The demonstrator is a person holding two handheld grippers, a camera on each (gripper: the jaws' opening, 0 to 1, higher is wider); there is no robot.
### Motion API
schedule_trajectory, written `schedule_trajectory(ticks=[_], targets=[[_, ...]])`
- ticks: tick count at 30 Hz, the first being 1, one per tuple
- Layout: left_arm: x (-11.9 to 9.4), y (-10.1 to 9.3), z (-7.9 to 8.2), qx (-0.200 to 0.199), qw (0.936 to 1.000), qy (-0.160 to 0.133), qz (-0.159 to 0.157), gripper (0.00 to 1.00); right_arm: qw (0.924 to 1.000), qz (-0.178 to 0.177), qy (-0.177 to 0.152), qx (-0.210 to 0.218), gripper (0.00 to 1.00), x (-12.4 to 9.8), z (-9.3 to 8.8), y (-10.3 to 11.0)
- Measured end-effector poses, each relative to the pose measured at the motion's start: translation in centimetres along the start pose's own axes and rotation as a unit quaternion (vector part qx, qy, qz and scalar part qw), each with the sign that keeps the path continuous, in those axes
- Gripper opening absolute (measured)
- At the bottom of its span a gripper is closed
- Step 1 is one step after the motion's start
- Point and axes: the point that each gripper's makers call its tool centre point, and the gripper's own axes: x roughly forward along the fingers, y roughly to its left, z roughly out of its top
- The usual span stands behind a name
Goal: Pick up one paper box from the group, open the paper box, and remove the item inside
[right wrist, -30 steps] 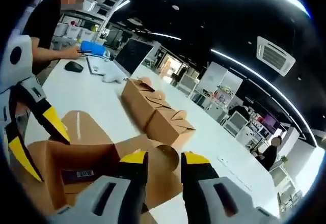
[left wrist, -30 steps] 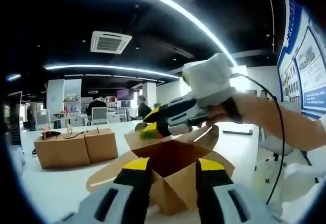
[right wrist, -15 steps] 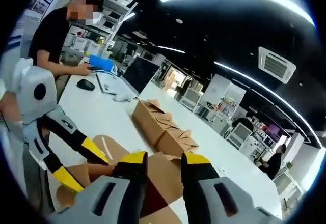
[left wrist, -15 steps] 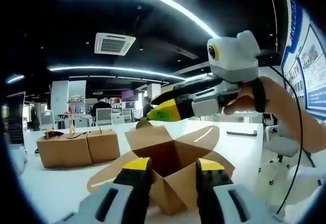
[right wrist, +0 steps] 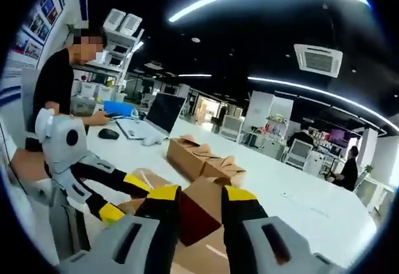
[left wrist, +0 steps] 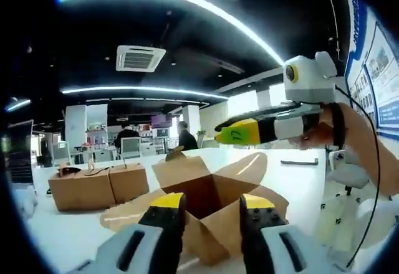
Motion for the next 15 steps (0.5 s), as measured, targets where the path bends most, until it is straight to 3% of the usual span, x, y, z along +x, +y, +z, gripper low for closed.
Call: schedule_trajectory(ticks=[7, 15], targets=[[-0.6, 0.5, 1.5, -0.012, 0.9997, -0.018, -0.008, 0.36, 0.9998, -0.005, -0.01, 0.018, 0.27, -2.0, -1.3, 0.3], [-2.0, 0.4, 3.4, -0.048, 0.9971, -0.026, -0.053, 0.36, 0.9984, -0.003, -0.027, 0.049, 0.27, -4.4, -1.7, 0.2]])
